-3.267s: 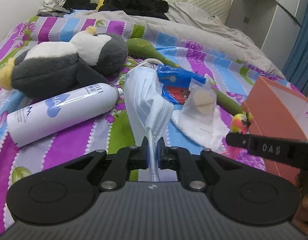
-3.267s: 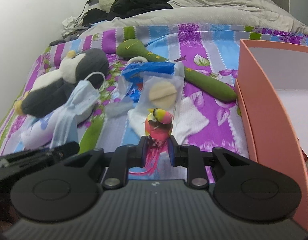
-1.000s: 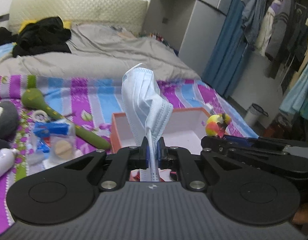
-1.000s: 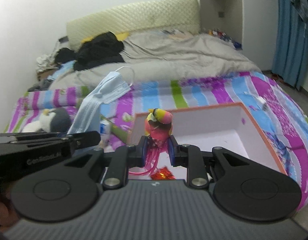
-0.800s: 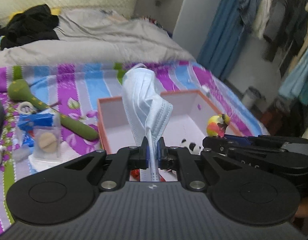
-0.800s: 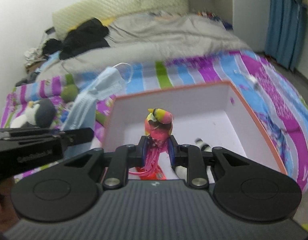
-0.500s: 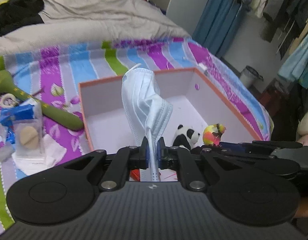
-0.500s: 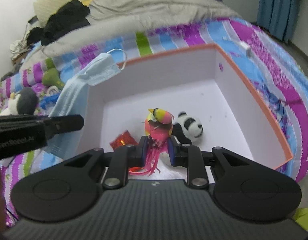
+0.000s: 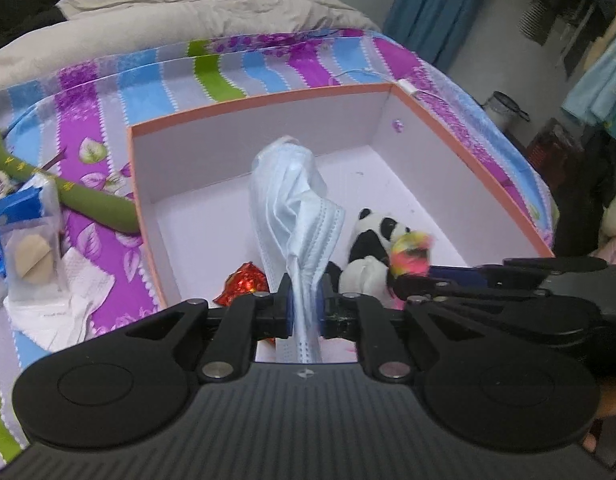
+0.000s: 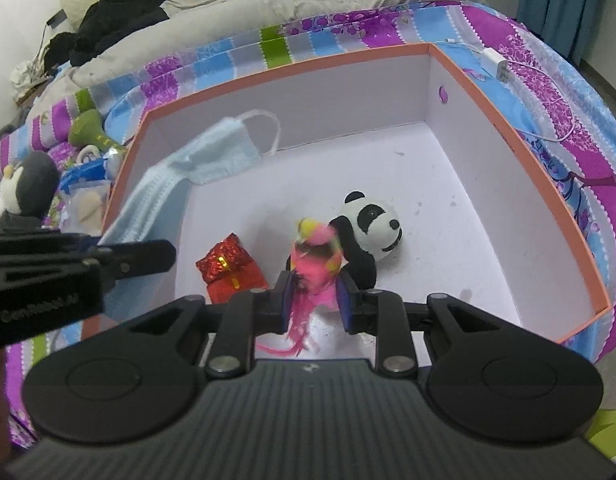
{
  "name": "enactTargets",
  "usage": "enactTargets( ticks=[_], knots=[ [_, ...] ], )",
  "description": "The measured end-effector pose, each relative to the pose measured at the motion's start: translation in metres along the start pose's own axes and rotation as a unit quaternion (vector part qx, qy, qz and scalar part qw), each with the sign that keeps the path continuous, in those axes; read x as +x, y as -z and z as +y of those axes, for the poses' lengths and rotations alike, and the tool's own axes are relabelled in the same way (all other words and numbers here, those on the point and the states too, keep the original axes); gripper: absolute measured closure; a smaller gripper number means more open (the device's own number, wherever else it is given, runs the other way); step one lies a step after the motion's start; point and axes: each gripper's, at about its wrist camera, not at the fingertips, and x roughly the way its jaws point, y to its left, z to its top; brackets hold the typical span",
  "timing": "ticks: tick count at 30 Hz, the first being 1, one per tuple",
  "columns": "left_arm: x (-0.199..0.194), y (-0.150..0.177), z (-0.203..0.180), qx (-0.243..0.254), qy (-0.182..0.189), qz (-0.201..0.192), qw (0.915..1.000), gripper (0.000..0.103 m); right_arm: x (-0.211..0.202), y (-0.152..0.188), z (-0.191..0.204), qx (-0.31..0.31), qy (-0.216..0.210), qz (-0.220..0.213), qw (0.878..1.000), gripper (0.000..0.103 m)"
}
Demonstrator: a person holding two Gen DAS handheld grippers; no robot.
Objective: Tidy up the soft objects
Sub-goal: 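Lower the mask into the box and open the left tool while the right tool releases the yellow toy there, then withdraw both open tools from the box back over the bed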
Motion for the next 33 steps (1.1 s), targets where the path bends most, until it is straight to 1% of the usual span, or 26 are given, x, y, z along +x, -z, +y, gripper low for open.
enactTargets(
  ticks=[1, 2, 3, 9, 12, 16, 19, 23, 28, 29, 30, 33],
  knots=[
    [-0.002, 0.001, 0.001, -0.006, -0.002, -0.002, 1.0000, 0.063, -0.001, 0.000, 0.000, -0.002, 0.001, 0.000, 1.000, 0.072],
    [-0.006, 0.002, 0.001, -0.011, -0.002, -0.010, 0.9999, 0.056, -0.002, 0.000, 0.001, -0.004, 0.004, 0.001, 1.000, 0.068],
    [-0.010, 0.003, 0.001, -0.013, -0.001, -0.017, 0.9998, 0.056, -0.005, -0.001, 0.001, -0.006, 0.007, -0.001, 1.000, 0.066],
    [-0.047, 0.008, -0.002, -0.013, -0.007, -0.056, 0.9983, 0.055, -0.035, -0.001, 0.006, -0.004, 0.000, -0.039, 0.999, 0.066],
    [-0.073, 0.011, -0.004, -0.011, -0.010, -0.084, 0.9963, 0.055, -0.056, -0.001, 0.013, -0.005, -0.008, -0.065, 0.998, 0.066],
    [-0.108, 0.021, -0.005, -0.010, -0.027, -0.124, 0.9919, 0.055, -0.084, 0.004, 0.026, -0.014, -0.027, -0.097, 0.995, 0.066],
    [-0.134, 0.034, -0.003, -0.013, -0.033, -0.152, 0.9877, 0.055, -0.103, 0.011, 0.039, -0.021, -0.040, -0.123, 0.991, 0.066],
    [-0.164, 0.055, 0.001, -0.017, -0.047, -0.178, 0.9828, 0.055, -0.121, 0.025, 0.057, -0.037, -0.052, -0.139, 0.988, 0.066],
    [-0.196, 0.085, 0.012, -0.032, -0.049, -0.194, 0.9792, 0.055, -0.142, 0.048, 0.081, -0.052, -0.067, -0.151, 0.985, 0.066],
    [-0.203, 0.092, 0.015, -0.033, -0.051, -0.197, 0.9785, 0.054, -0.146, 0.052, 0.085, -0.053, -0.068, -0.152, 0.985, 0.066],
    [-0.209, 0.098, 0.017, -0.034, -0.053, -0.201, 0.9777, 0.050, -0.150, 0.057, 0.088, -0.055, -0.069, -0.155, 0.984, 0.066],
    [-0.227, 0.120, 0.028, -0.043, -0.060, -0.209, 0.9751, 0.049, -0.161, 0.073, 0.100, -0.063, -0.074, -0.168, 0.981, 0.066]
  ],
)
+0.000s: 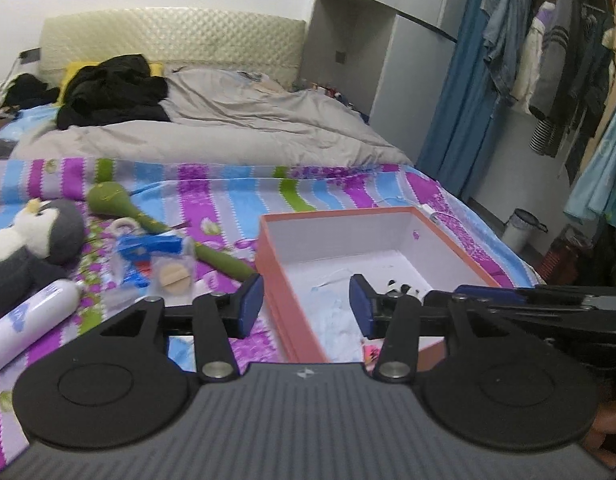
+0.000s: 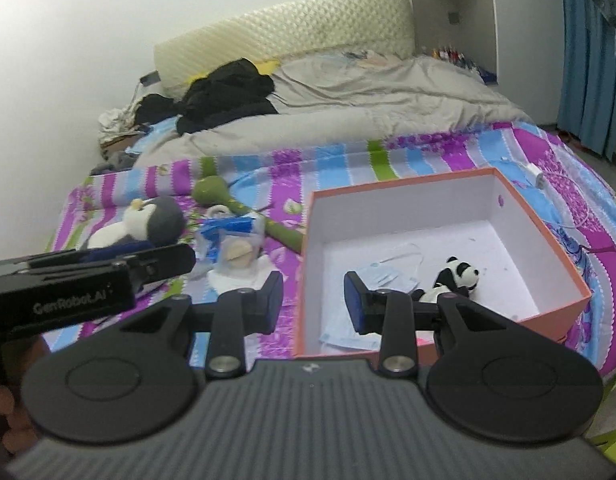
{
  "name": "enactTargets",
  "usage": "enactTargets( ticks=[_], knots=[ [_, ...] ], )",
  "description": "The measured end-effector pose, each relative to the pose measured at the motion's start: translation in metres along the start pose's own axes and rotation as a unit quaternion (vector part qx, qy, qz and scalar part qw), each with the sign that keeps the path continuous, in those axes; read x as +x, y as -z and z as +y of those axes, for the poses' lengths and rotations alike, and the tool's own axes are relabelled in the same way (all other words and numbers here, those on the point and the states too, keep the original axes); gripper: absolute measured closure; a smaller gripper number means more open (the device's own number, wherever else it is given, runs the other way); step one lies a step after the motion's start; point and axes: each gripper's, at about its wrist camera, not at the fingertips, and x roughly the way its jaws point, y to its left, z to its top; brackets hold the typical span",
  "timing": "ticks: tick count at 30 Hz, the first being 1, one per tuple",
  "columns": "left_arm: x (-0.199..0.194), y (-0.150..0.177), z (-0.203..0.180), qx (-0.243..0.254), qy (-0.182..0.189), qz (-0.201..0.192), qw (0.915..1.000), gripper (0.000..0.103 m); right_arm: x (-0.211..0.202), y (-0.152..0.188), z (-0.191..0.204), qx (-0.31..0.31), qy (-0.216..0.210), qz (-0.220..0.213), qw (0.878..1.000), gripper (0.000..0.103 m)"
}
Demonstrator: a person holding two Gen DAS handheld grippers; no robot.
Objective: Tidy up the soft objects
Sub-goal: 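Withdraw both open tools from the box back over the bed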
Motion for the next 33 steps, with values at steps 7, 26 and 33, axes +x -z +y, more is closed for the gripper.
enactTargets(
  ticks=[7, 26, 33],
  knots=[
    [-0.048, 0.032, 0.032, -0.024, -0.030, -0.011, 0.9992, 0.049, -0.016, 0.030, 0.038, -0.031, -0.025, 0.003, 0.999, 0.066],
    [-0.096, 0.109, 0.086, -0.062, -0.090, -0.004, 0.9941, 0.049, -0.019, 0.109, 0.088, -0.049, -0.066, 0.006, 0.997, 0.066],
    [-0.083, 0.125, 0.105, -0.095, -0.101, 0.014, 0.9902, 0.049, -0.004, 0.116, 0.097, -0.068, -0.070, 0.011, 0.995, 0.066]
  ],
)
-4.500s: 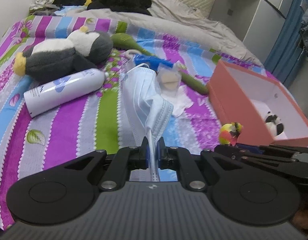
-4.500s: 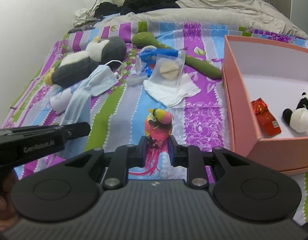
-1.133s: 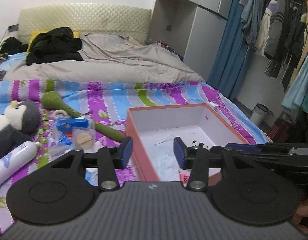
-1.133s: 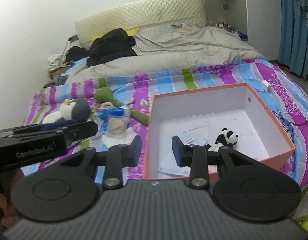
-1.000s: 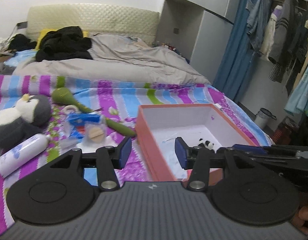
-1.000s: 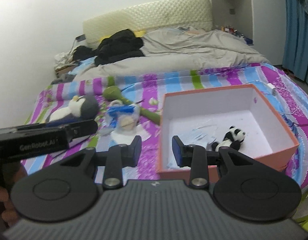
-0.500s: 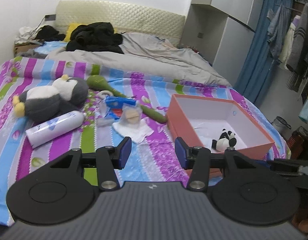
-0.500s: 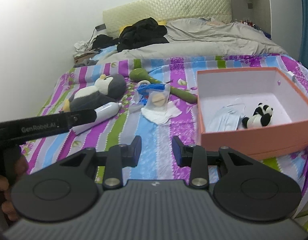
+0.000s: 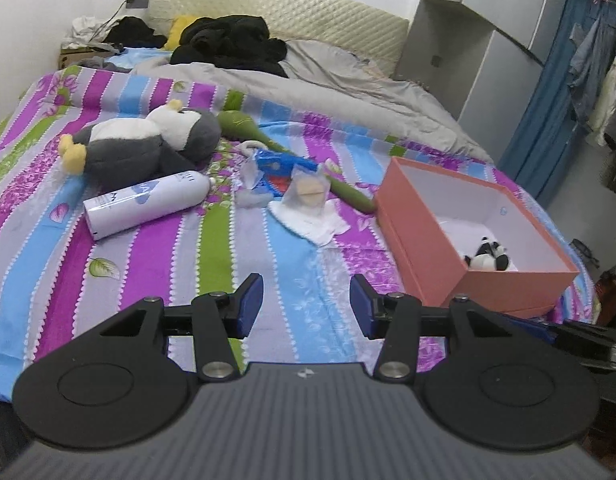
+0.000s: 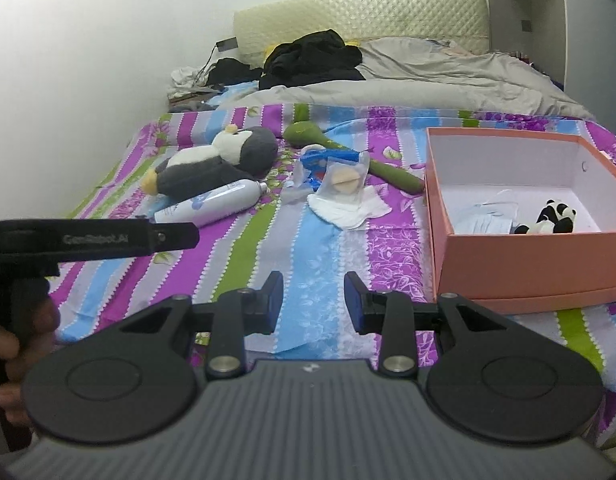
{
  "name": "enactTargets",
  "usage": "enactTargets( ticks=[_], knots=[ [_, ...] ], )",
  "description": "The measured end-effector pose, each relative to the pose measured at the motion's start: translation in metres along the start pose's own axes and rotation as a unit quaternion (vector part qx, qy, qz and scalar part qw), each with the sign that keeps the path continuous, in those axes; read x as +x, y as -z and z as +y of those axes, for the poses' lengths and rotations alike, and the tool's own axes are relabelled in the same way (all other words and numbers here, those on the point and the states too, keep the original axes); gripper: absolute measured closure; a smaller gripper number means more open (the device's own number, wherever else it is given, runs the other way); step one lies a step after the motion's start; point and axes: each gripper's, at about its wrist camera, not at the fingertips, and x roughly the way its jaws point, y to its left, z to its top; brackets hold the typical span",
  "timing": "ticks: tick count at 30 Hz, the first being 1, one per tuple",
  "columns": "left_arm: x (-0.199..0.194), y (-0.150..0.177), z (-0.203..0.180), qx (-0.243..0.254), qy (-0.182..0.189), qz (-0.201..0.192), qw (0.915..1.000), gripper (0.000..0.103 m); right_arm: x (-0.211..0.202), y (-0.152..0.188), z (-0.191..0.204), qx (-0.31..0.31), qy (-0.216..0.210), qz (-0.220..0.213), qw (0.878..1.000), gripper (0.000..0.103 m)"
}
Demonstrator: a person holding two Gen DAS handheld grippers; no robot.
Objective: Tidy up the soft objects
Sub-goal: 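Withdraw both open tools from the box back over the bed, then grasp the clear plastic bag with the left tool while the right tool grasps the white cloth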
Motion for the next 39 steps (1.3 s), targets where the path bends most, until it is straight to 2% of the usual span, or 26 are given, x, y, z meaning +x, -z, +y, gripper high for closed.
enactTargets(
  ticks=[7, 16, 24, 39],
  knots=[
    [0.038, -0.003, 0.010, 0.003, -0.017, 0.018, 0.9997, 0.049, 0.030, 0.004, 0.002, -0.002, -0.008, 0.013, 1.000, 0.066],
    [0.100, -0.018, 0.037, -0.018, -0.036, 0.036, 0.9986, 0.049, 0.084, 0.001, -0.003, -0.011, -0.014, 0.033, 0.999, 0.066],
    [0.164, -0.021, 0.054, -0.027, -0.036, 0.054, 0.9975, 0.048, 0.137, -0.003, -0.012, -0.010, -0.009, 0.042, 0.999, 0.066],
    [0.266, -0.033, 0.080, -0.039, -0.036, 0.067, 0.9964, 0.048, 0.235, -0.008, -0.023, -0.014, 0.003, 0.047, 0.999, 0.066]
  ],
)
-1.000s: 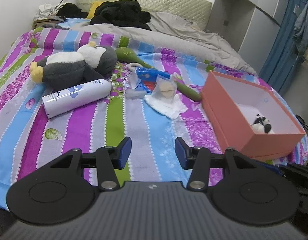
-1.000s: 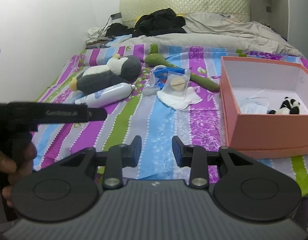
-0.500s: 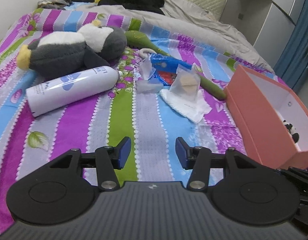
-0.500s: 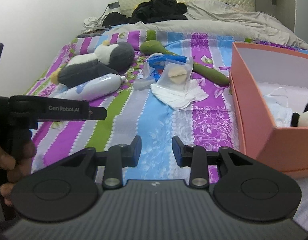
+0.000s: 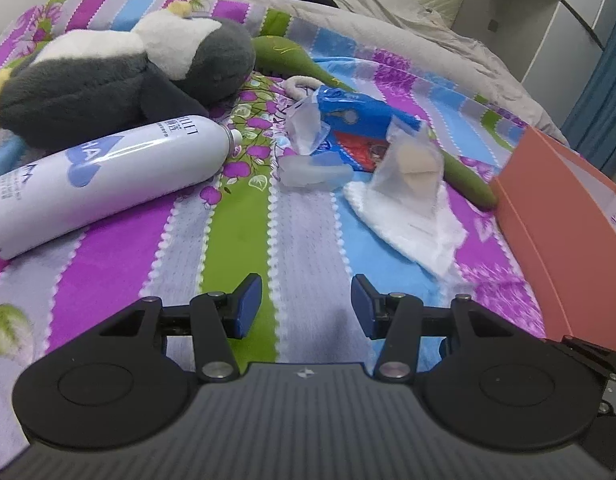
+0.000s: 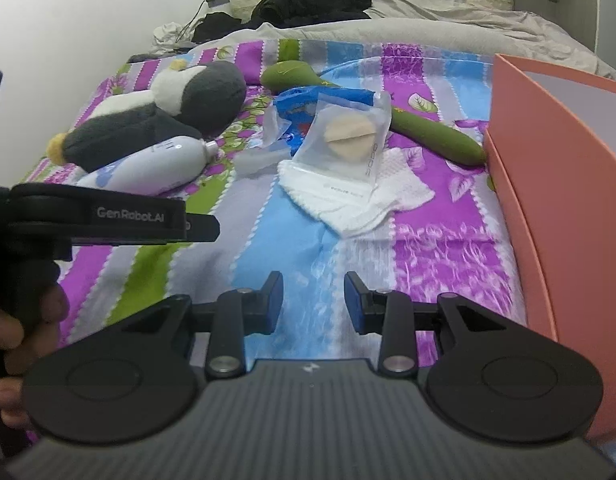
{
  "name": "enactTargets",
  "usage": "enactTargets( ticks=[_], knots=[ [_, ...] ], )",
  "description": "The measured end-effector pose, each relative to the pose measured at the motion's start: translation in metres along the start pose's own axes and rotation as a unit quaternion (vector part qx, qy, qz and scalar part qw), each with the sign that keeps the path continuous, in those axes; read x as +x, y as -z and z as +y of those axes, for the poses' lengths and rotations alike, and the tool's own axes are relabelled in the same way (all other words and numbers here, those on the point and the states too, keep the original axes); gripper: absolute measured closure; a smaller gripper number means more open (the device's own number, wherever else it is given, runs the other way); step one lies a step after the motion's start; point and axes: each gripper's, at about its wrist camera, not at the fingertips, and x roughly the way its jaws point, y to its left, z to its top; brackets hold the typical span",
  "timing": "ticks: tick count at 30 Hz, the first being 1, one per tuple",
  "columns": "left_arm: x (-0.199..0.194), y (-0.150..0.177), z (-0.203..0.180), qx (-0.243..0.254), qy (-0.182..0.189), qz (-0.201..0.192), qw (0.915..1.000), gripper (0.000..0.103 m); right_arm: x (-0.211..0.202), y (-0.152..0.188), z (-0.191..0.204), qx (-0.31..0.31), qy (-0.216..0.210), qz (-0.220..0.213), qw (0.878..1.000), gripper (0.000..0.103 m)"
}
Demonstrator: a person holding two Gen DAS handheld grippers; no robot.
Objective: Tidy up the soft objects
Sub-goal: 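Grasp the clear plastic bag with the left tool while the right tool grasps the white cloth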
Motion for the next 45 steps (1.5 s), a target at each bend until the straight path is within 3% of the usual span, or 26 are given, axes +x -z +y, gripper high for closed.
enactTargets(
  ticks=[8, 11, 24, 31, 35, 36, 45],
  knots=[
    [0.038, -0.025, 0.009, -0.037, 0.006, -0.036, 0.9987, 0.042, 0.039, -0.015, -0.014, -0.010, 0.009, -0.020, 1.000, 0.066],
    [0.054, -0.032, 0.006, -0.030, 0.000, -0.039, 0.9988, 0.033, 0.051, -0.018, -0.017, -0.020, 0.005, -0.023, 1.000, 0.066],
    [0.093, -0.054, -0.005, 0.009, -0.001, -0.074, 0.9972, 0.034, 0.079, -0.026, -0.013, -0.057, 0.002, -0.028, 0.998, 0.069],
    [0.100, -0.056, -0.008, 0.008, -0.017, -0.071, 0.9973, 0.055, 0.078, -0.025, -0.013, -0.056, 0.007, -0.032, 0.998, 0.078],
    [0.094, -0.053, -0.012, 0.027, -0.029, -0.071, 0.9967, 0.067, 0.074, -0.025, -0.013, -0.050, 0.012, -0.033, 0.998, 0.089],
    [0.092, -0.052, -0.012, 0.026, -0.028, -0.070, 0.9969, 0.077, 0.073, -0.025, -0.014, -0.046, 0.011, -0.032, 0.998, 0.091],
    [0.067, -0.027, -0.023, 0.030, -0.017, -0.046, 0.9984, 0.093, 0.043, -0.015, -0.018, -0.019, 0.014, -0.017, 1.000, 0.093]
  ],
)
